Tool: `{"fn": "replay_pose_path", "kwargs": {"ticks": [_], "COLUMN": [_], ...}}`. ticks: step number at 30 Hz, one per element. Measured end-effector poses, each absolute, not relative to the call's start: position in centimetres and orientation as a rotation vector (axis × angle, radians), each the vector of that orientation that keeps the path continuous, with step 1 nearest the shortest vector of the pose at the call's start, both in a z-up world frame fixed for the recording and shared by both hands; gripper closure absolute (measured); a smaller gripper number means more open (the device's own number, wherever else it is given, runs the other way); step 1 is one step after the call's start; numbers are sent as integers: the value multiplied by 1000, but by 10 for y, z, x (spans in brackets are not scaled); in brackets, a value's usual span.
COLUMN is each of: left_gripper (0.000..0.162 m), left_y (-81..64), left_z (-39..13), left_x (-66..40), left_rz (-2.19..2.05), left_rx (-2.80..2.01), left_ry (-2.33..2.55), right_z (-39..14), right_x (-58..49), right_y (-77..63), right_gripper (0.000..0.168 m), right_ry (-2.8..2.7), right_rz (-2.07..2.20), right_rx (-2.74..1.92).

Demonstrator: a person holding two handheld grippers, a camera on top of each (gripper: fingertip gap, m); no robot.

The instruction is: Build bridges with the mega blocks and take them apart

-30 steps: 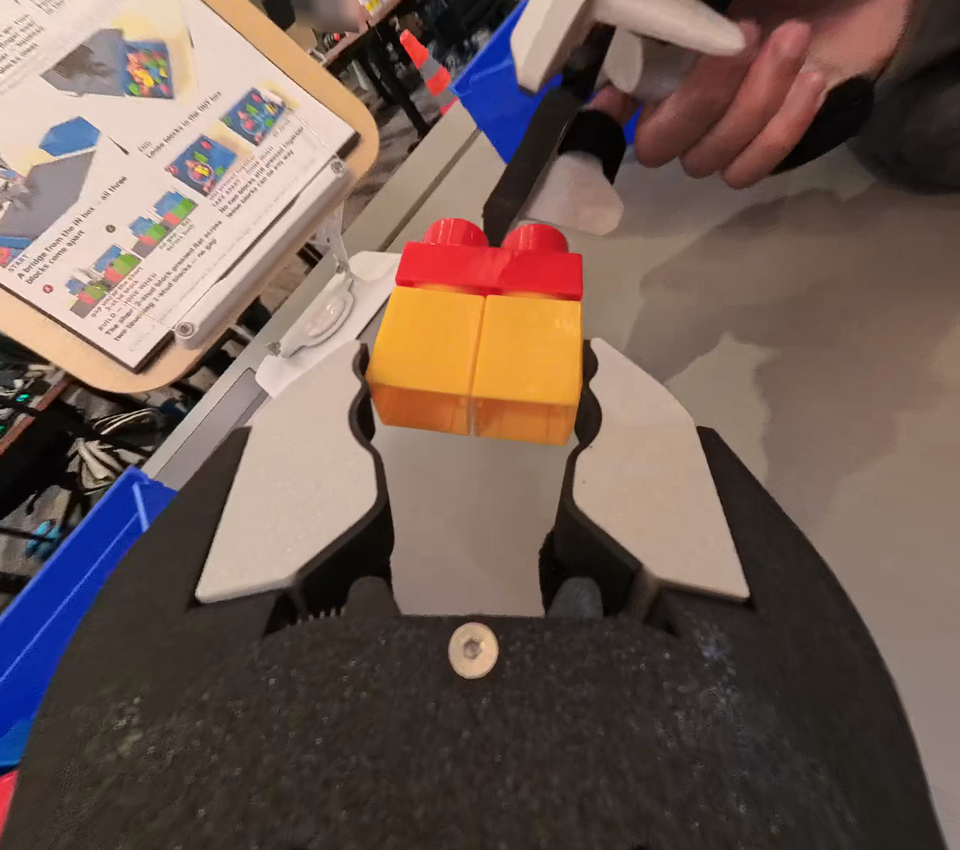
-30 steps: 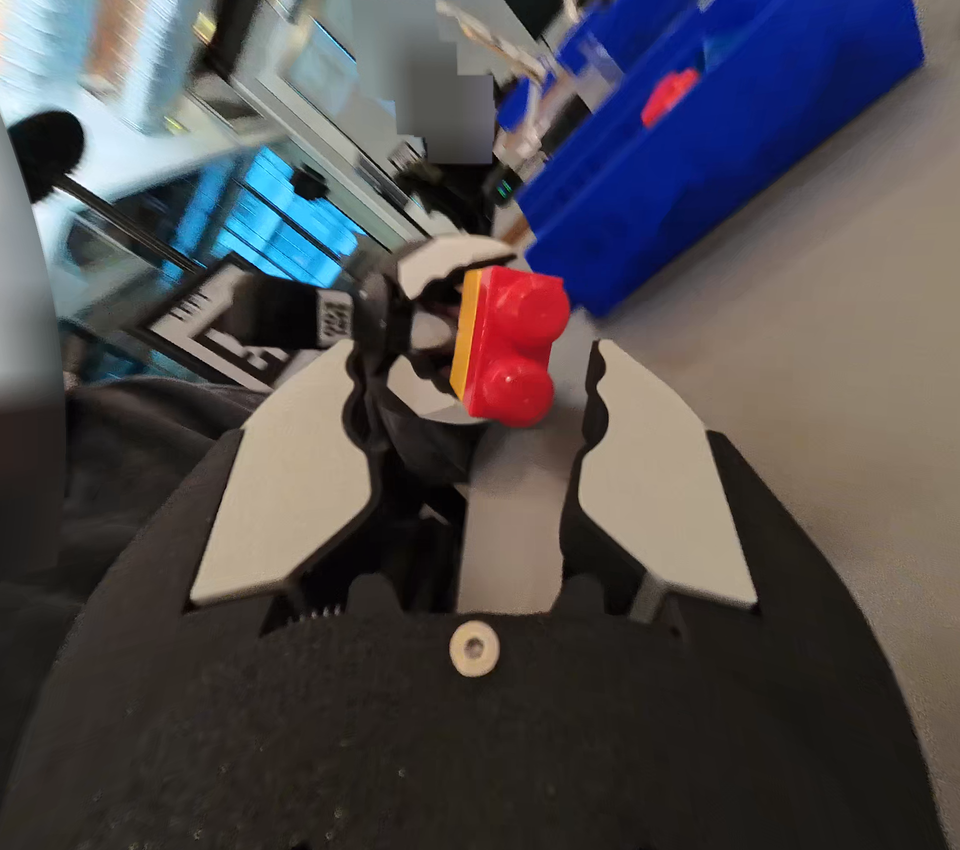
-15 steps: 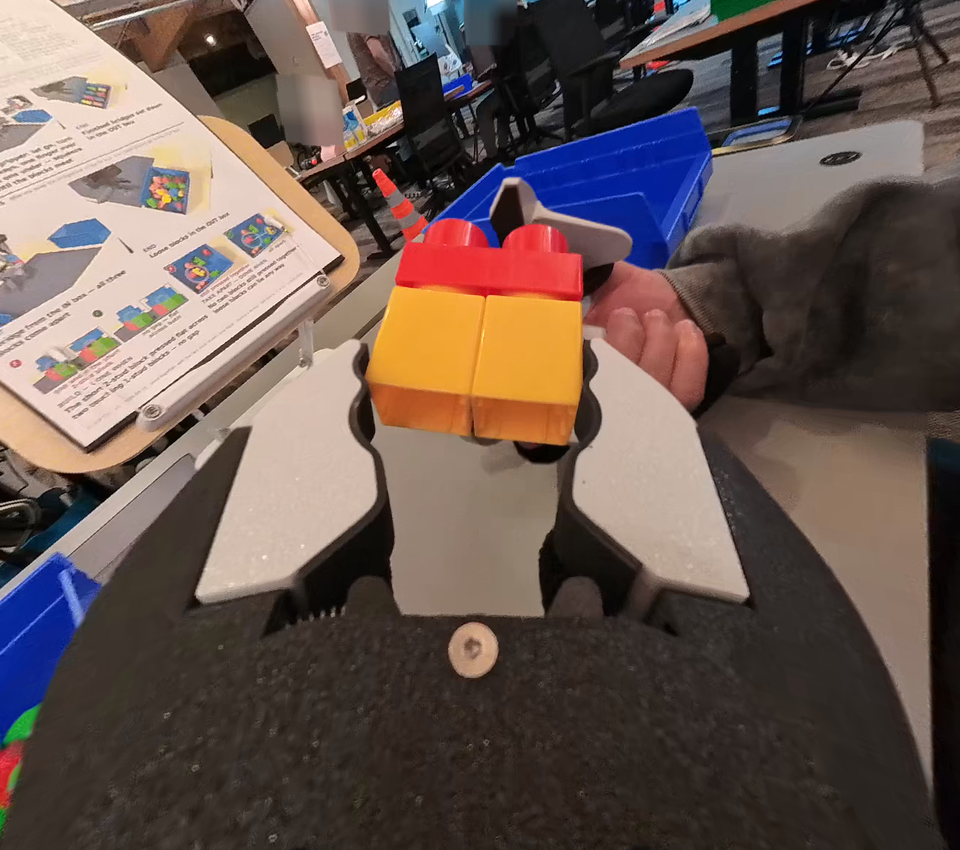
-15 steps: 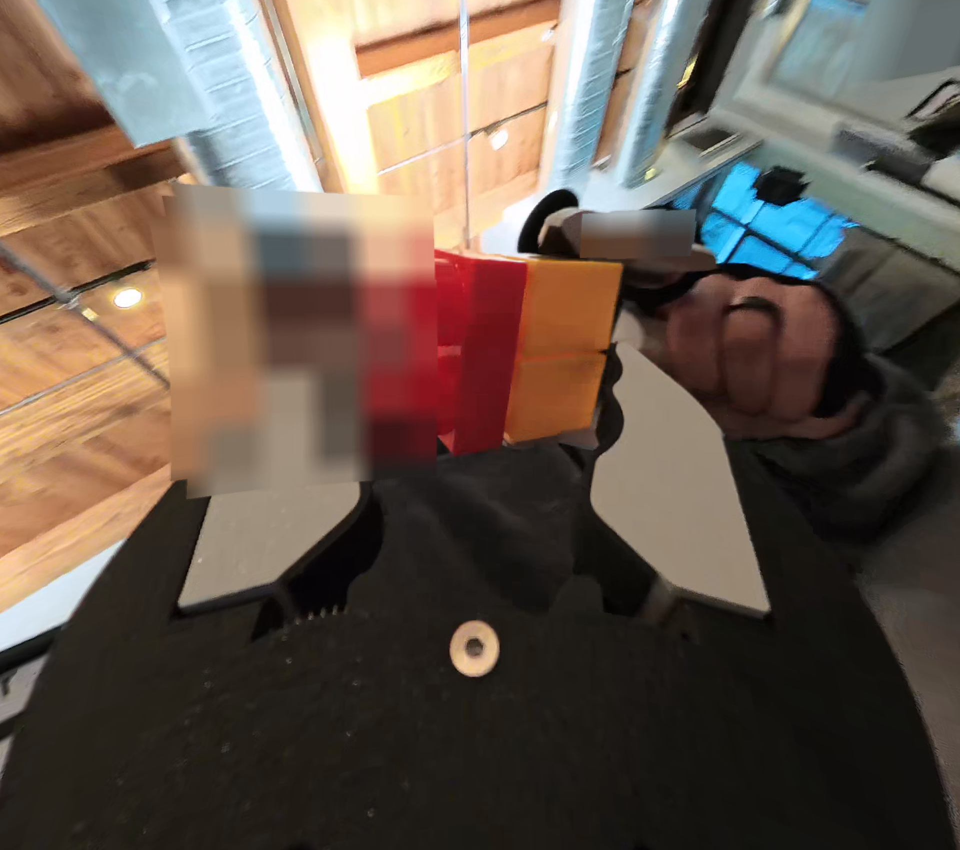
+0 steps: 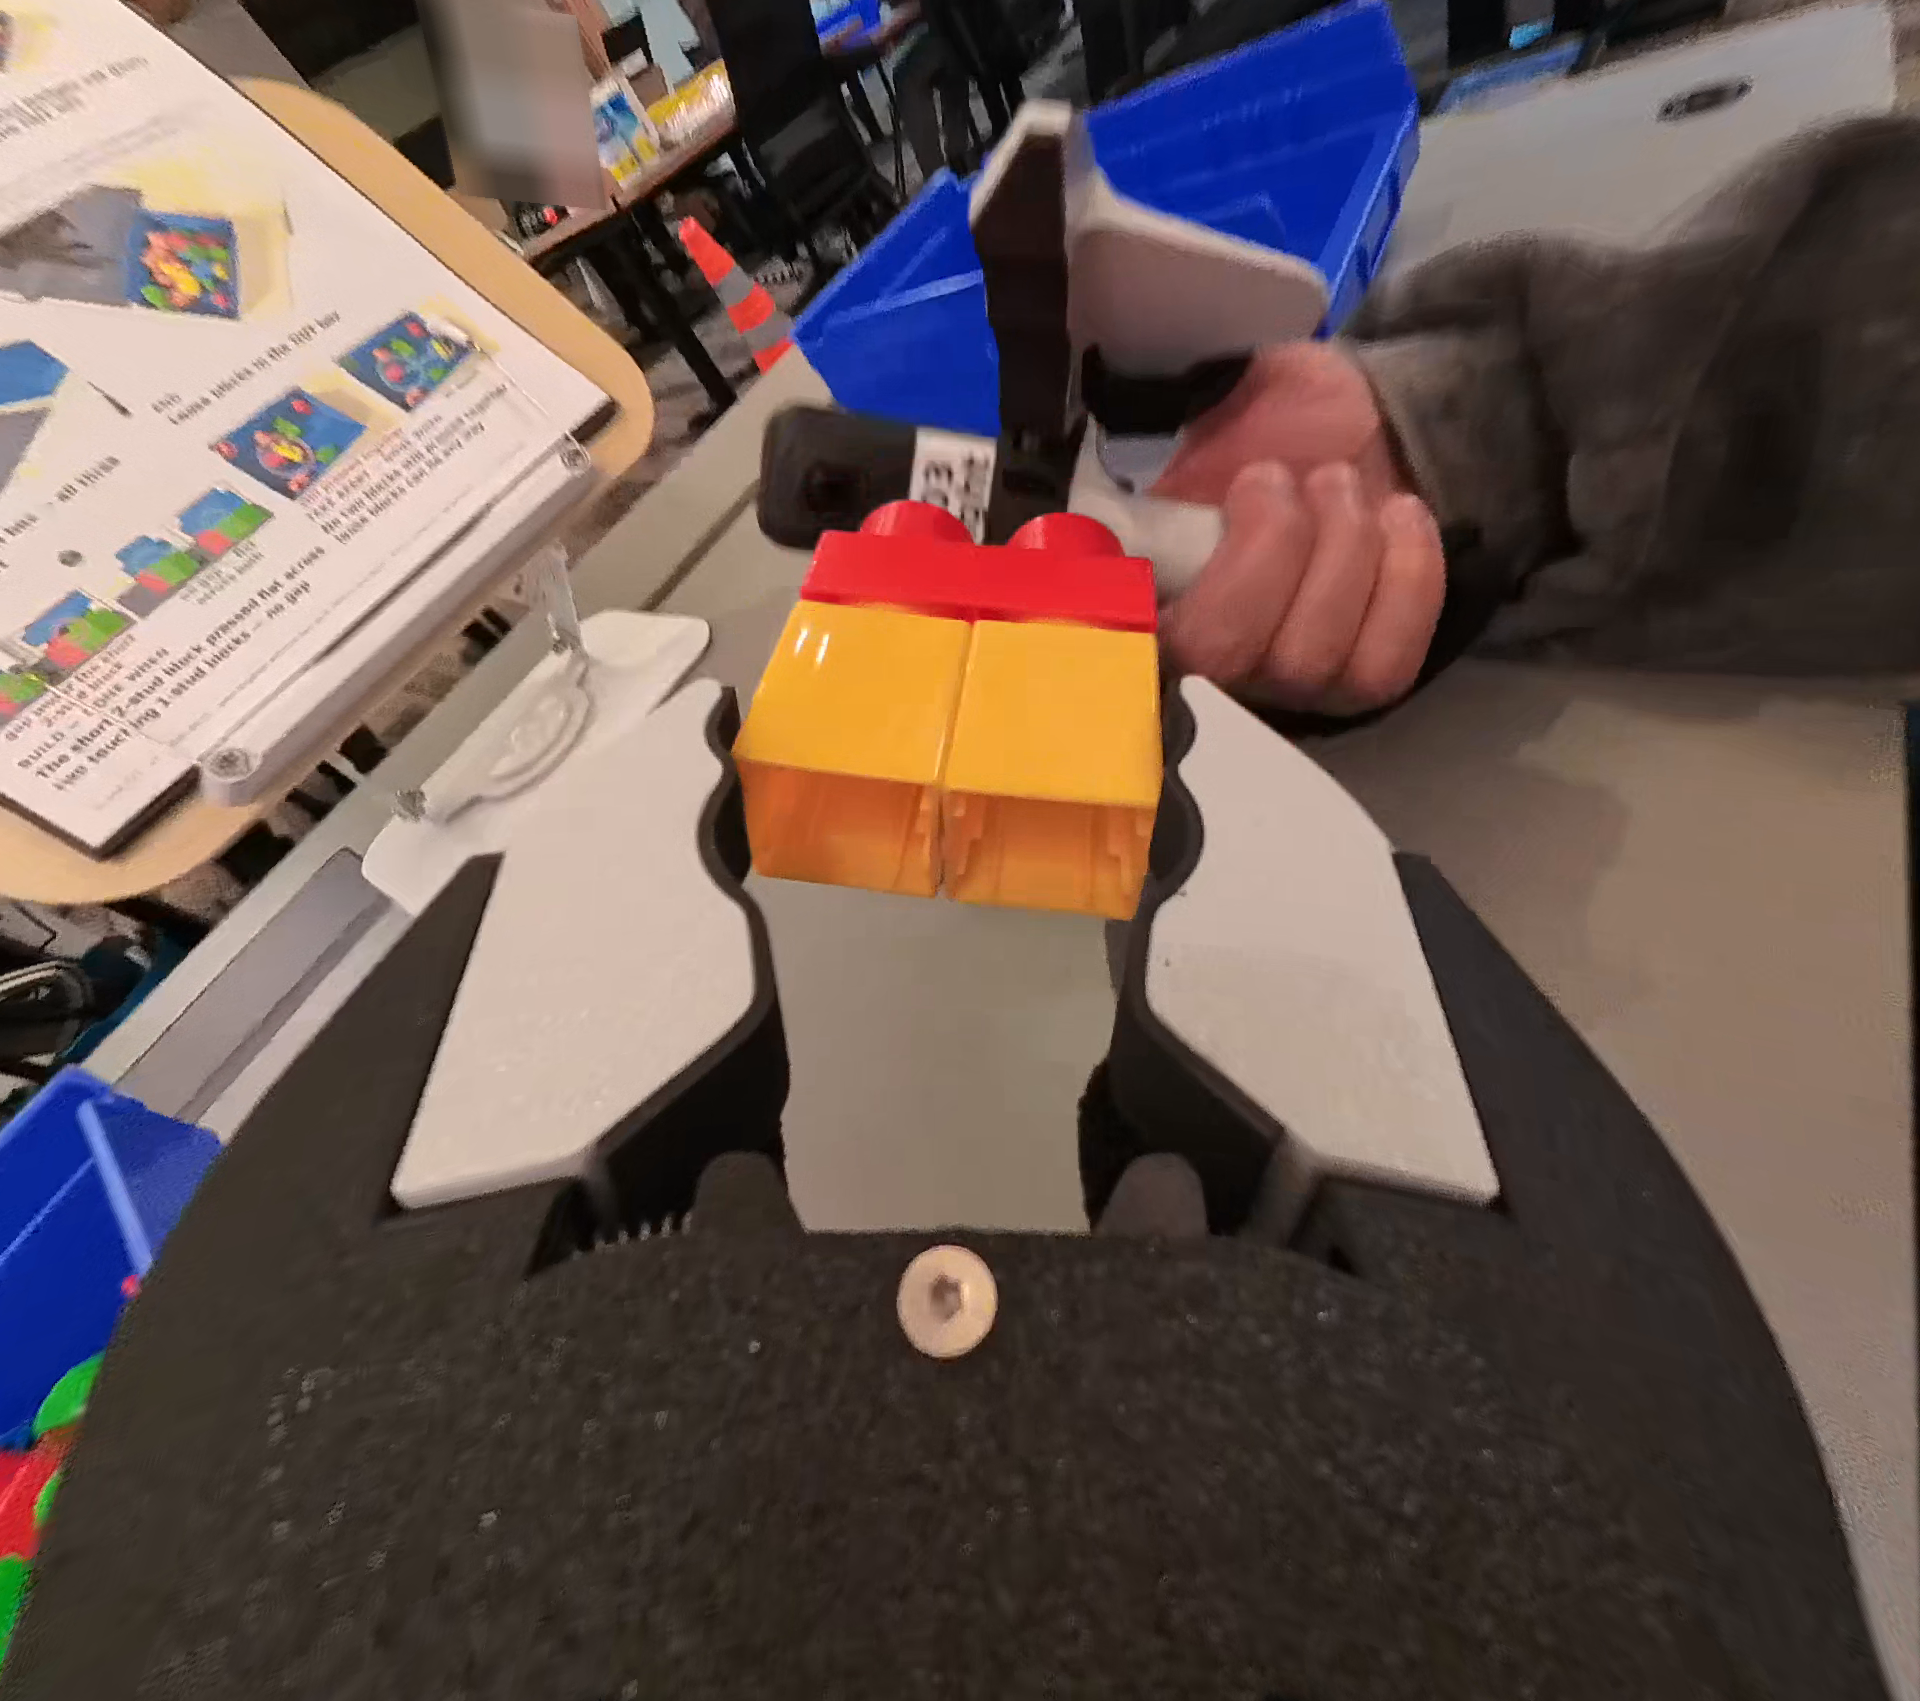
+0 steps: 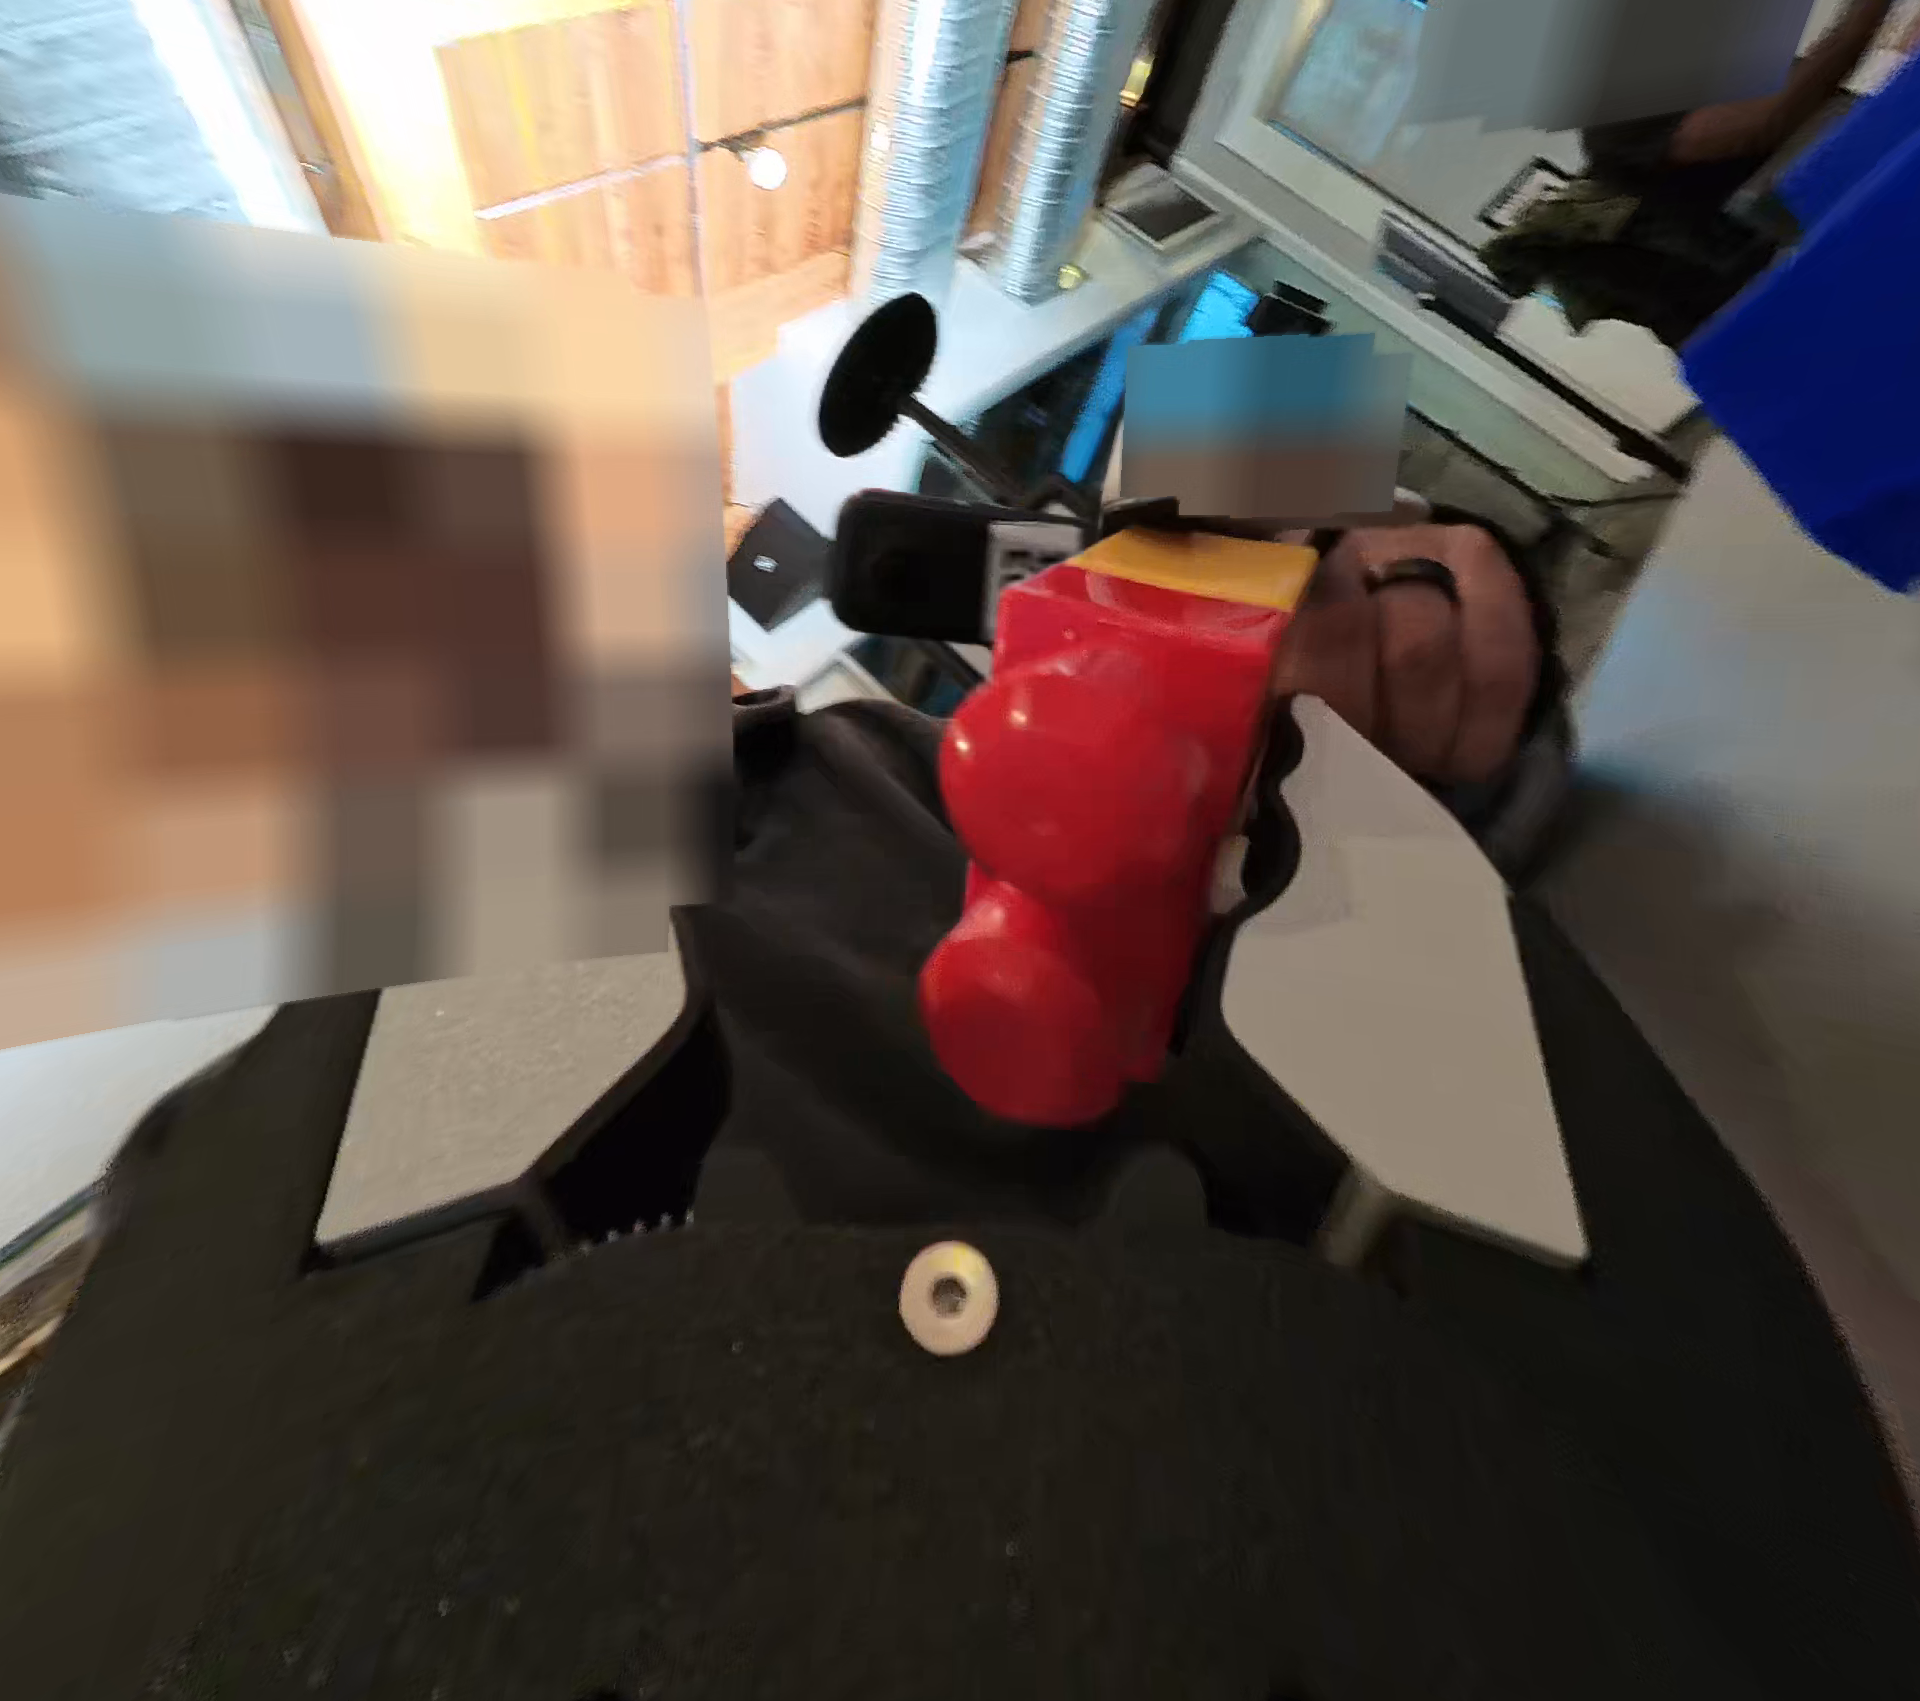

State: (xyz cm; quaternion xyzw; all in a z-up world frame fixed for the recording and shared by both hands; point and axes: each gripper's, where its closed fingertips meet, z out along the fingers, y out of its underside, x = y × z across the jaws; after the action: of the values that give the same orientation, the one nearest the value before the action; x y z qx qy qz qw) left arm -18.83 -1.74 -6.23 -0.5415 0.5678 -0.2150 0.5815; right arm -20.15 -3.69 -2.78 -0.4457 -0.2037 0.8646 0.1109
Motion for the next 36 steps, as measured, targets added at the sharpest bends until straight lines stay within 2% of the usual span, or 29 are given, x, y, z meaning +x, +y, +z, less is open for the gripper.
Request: {"fn": "replay_pose_path", "kwargs": {"ticks": [3,7,13,19,22,28,31,36], "left_gripper": [86,87,87,87,87,87,87,87], "left_y": [-11,-7,-10,-36,-48,-59,-61,-57], "left_z": [-82,-87,-67,-18,-6,-4,-8,-19], "left_x": [-188,-190,-192,-187,-182,-174,-170,-171], "left_rz": [-427,-348,-389,-576,-658,-752,-737,-699], "left_rx": [-1309,-1308,-1271,-1169,-1138,-1115,-1109,-1115], "left_ry": [1384,1407,1355,1262,1256,1257,1275,1309], "right_z": [-46,-61,-71,-24,-1,10,15,8], "right_x": [-204,-196,-169,-154,-161,-178,-179,-181], "right_y": [-32,-21,-11,-16,-39,-60,-66,-63], "right_gripper": [63,84,82,78,72,64,72,74], "right_ry": [-628,-678,-667,-428,-523,-589,-629,-643], "right_rz": [2399,2190,2033,2539,2666,2790,2840,2782], "right_rx": [-1470,-1637,-1723,-1257,-1066,-936,-865,-930]}}
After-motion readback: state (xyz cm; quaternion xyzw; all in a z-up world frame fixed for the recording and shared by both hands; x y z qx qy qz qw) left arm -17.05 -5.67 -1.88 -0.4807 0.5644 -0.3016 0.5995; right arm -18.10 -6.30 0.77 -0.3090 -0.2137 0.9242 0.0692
